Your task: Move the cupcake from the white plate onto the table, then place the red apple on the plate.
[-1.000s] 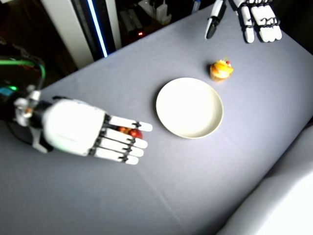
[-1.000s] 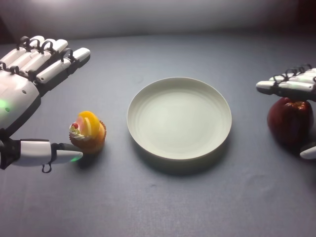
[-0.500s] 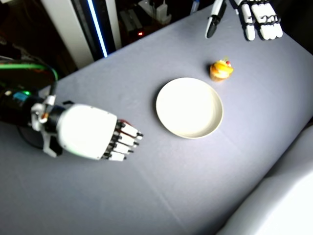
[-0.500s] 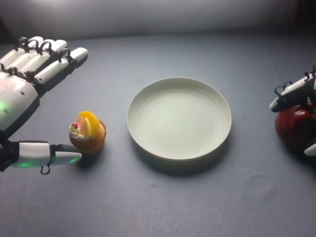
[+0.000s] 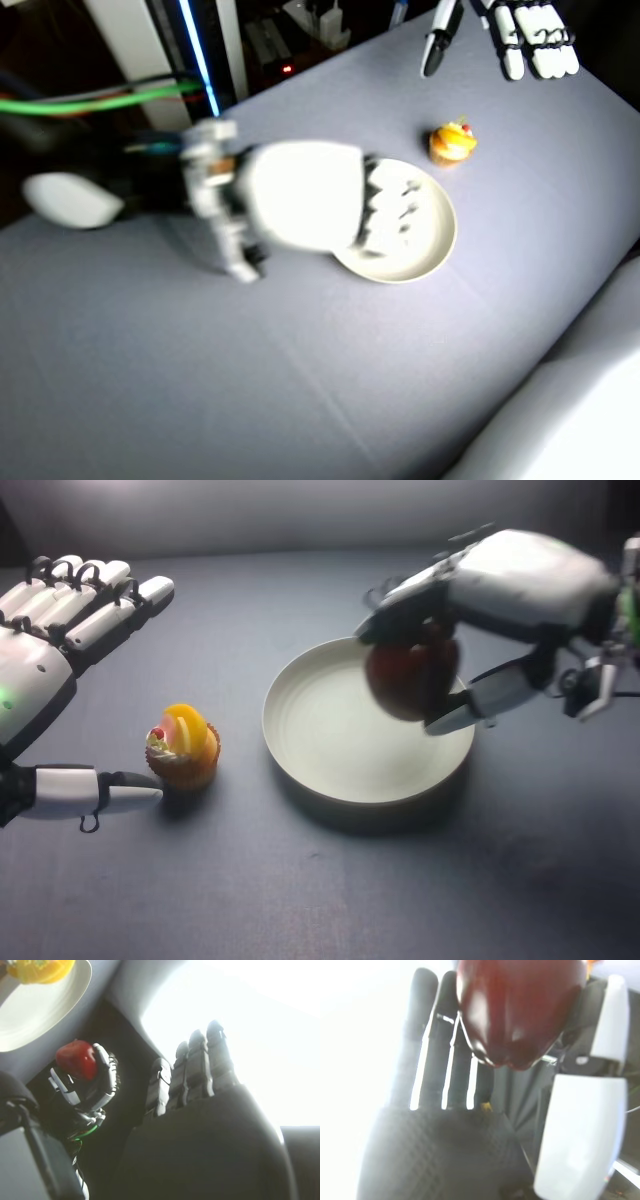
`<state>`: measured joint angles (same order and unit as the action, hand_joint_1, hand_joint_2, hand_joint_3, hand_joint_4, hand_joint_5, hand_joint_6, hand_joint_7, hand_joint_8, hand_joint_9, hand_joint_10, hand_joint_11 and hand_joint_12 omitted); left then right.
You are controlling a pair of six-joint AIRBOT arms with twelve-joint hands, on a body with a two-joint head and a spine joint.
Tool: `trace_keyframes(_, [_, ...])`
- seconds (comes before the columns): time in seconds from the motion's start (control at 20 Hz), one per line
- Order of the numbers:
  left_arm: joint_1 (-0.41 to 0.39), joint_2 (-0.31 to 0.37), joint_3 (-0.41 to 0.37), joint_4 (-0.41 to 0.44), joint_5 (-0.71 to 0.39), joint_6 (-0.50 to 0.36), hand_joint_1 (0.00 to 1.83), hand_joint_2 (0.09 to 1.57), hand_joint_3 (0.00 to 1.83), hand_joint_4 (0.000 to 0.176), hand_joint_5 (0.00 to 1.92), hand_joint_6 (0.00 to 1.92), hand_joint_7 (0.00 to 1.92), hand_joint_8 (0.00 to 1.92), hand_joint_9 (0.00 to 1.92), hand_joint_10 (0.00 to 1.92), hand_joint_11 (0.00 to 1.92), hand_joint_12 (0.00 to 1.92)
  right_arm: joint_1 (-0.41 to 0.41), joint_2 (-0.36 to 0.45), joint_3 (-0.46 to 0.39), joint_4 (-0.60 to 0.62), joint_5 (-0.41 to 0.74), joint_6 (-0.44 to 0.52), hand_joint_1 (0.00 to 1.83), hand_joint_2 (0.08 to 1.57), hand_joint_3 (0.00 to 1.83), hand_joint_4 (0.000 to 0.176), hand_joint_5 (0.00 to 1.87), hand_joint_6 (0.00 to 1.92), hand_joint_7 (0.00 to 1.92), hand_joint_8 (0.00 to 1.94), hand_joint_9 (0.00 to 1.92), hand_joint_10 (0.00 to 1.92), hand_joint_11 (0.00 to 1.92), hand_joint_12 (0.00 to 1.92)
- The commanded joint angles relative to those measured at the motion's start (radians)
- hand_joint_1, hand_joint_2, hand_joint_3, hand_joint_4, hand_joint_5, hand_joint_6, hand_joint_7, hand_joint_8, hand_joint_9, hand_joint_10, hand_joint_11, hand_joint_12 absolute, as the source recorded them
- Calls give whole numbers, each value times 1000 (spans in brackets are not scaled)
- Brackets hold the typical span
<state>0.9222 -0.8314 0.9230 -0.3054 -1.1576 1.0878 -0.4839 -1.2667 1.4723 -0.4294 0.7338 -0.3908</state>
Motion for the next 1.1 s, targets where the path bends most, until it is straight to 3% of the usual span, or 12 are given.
trace_keyframes(0.0, [-16, -1, 8, 20, -115, -4, 768, 803, 2, 176, 0, 0, 0, 0, 0, 0, 0, 0, 30, 5, 19, 23, 50, 9, 1402, 1020, 2, 0, 1094, 811, 1296, 314, 1115, 876, 944, 856])
trace_keyframes(0.2, [-33, -16, 21, 33, -98, -7, 781, 807, 3, 173, 0, 0, 0, 0, 0, 0, 0, 0, 39, -58, 54, -82, -63, 17, 1380, 1053, 2, 0, 1096, 756, 1133, 669, 1002, 1063, 732, 1222])
trace_keyframes(0.25, [-34, -18, 23, 33, -94, -8, 773, 799, 0, 175, 0, 0, 0, 0, 0, 0, 0, 0, 39, -68, 61, -93, -74, 17, 1257, 1084, 0, 13, 1041, 854, 1057, 866, 898, 766, 645, 1251])
trace_keyframes(0.3, [-35, -21, 25, 33, -90, -8, 787, 791, 0, 175, 0, 0, 0, 0, 0, 0, 0, 0, 39, -76, 68, -99, -84, 17, 1155, 1099, 0, 0, 1007, 924, 933, 447, 866, 575, 587, 1240])
trace_keyframes(0.4, [-37, -23, 26, 33, -86, -11, 784, 799, 0, 172, 0, 0, 0, 0, 0, 0, 0, 0, 39, -79, 72, -104, -100, 17, 990, 1012, 0, 0, 784, 120, 794, 60, 722, 249, 225, 1275])
trace_keyframes(0.5, [-37, -23, 26, 32, -88, -13, 778, 801, 1, 169, 2, 1, 0, 0, 0, 0, 0, 0, 39, -79, 73, -106, -114, 17, 896, 995, 0, 40, 669, 5, 642, 2, 653, 74, 191, 1163])
trace_keyframes(0.65, [-36, -23, 26, 28, -90, -14, 781, 806, 3, 164, 16, 6, 0, 0, 0, 0, 0, 0, 39, -79, 73, -106, -117, 27, 879, 987, 0, 26, 617, 1, 602, 1, 721, 59, 280, 1279])
trace_keyframes(0.75, [-34, -22, 26, 20, -93, -15, 790, 816, 6, 169, 6, 1, 0, 0, 0, 0, 0, 0, 39, -79, 63, -106, -106, 29, 914, 973, 0, 26, 573, 0, 561, 0, 607, 7, 97, 1287])
trace_keyframes(0.85, [-33, -20, 28, 18, -107, -28, 796, 809, 2, 175, 13, 4, 0, 0, 0, 0, 0, 0, 39, -52, 37, -97, -68, 37, 816, 956, 0, 61, 297, 0, 298, 0, 361, 2, 3, 1012])
trace_keyframes(0.9, [-29, -17, 27, 18, -125, -37, 793, 808, 1, 176, 11, 2, 0, 0, 0, 0, 0, 0, 39, 7, 8, -61, -22, 37, 775, 947, 0, 88, 115, 0, 147, 5, 203, 6, 0, 684])
trace_keyframes(1.0, [-14, -10, 16, 9, -148, -38, 779, 802, 0, 176, 0, 0, 0, 0, 0, 0, 0, 0, 17, 92, -29, 14, 57, 37, 770, 901, 0, 160, 4, 0, 14, 0, 63, 1, 0, 486])
trace_keyframes(1.05, [-3, -5, 9, 4, -162, -41, 773, 793, 0, 176, 3, 1, 0, 0, 0, 0, 0, 0, -10, 134, -48, 62, 111, 37, 722, 879, 0, 153, 0, 0, 2, 0, 30, 0, 0, 433])
